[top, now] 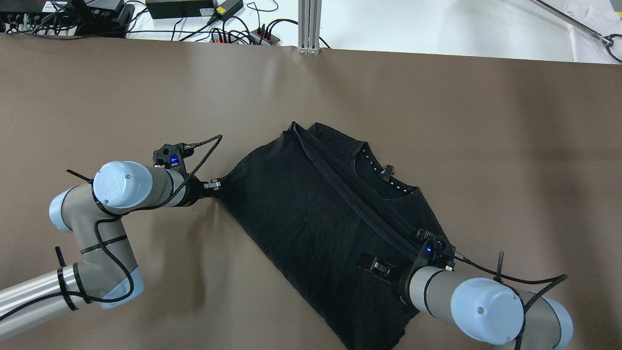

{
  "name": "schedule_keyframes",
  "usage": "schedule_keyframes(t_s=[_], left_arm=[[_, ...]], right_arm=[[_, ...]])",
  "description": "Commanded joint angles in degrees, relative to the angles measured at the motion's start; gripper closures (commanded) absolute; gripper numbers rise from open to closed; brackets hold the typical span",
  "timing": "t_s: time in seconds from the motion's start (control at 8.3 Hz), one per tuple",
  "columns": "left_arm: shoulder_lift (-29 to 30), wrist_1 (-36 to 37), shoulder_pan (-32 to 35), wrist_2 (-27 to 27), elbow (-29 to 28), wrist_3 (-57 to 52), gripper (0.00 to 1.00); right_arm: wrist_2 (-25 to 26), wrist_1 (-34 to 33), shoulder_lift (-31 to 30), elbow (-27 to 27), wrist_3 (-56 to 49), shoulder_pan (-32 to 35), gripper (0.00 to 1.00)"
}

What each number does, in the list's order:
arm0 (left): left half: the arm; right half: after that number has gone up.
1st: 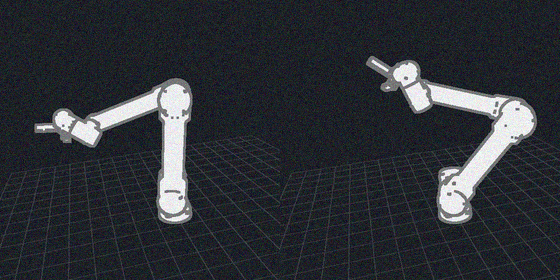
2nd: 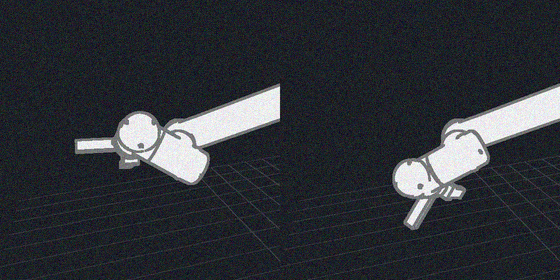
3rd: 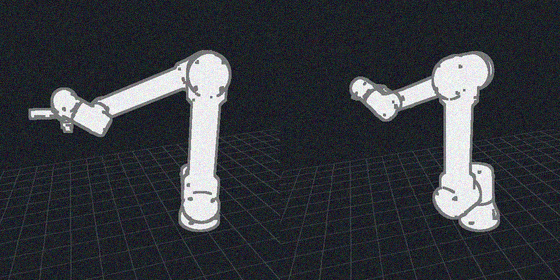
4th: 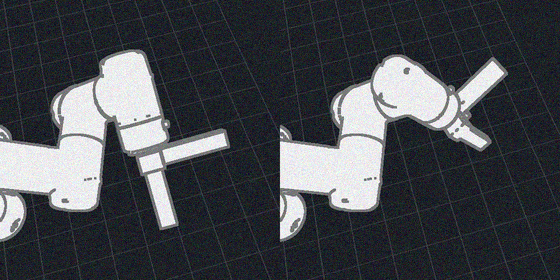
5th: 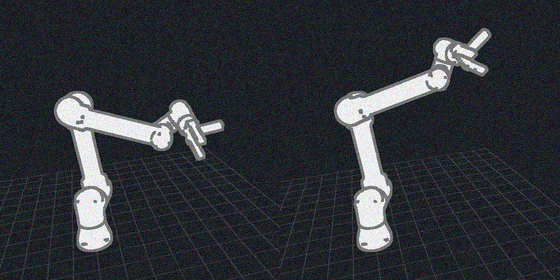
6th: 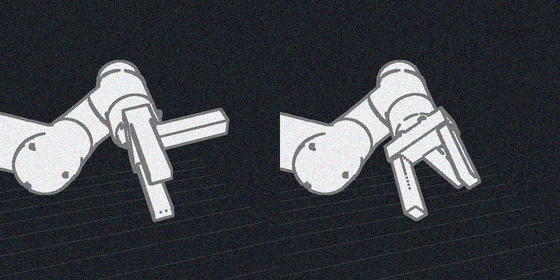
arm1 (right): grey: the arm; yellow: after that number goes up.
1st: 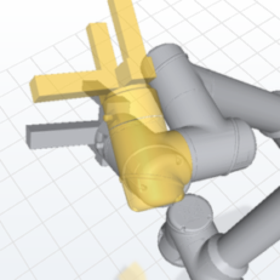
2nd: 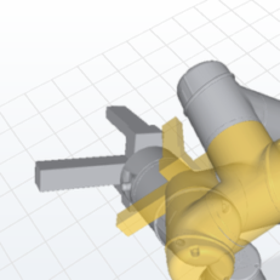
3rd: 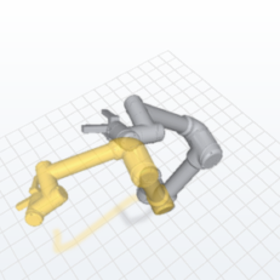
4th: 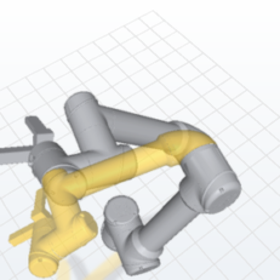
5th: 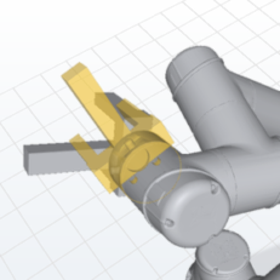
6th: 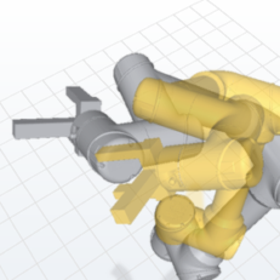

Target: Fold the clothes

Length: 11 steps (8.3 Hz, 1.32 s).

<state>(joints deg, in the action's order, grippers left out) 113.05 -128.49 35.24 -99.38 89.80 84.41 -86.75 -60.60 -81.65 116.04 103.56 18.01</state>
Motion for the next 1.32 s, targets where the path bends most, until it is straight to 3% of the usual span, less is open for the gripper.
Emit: schedule_keyframes(t_s=[0.0, 0.36, 0.6, 1.08, 1.2], left_arm=[[0.2, 0.1, 2.5, -1.3, 0.2, -4.3, 1.0], [1.4, 0.3, 11.1, -9.1, -2.1, -12.0, 1.0], [13.0, 0.3, 16.2, -12.4, -14.5, -14.1, 1.0], [42.3, 0.0, 18.2, -9.8, -47.4, -15.9, 1.0], [43.9, -0.4, 17.8, -8.6, -49.6, -15.9, 1.0]], right_arm=[[0.0, 0.1, 0.0, -0.6, 0.0, 0.0, 0.05], [0.0, 0.5, 0.0, -1.2, 0.0, 0.1, 0.05], [1.4, 0.0, 1.0, -1.3, 0.1, 0.1, 0.05], [5.1, 0.0, 4.2, -4.3, 0.1, 0.3, 0.05], [5.1, 0.0, 4.3, -4.4, 0.1, 0.3, 0.05]])
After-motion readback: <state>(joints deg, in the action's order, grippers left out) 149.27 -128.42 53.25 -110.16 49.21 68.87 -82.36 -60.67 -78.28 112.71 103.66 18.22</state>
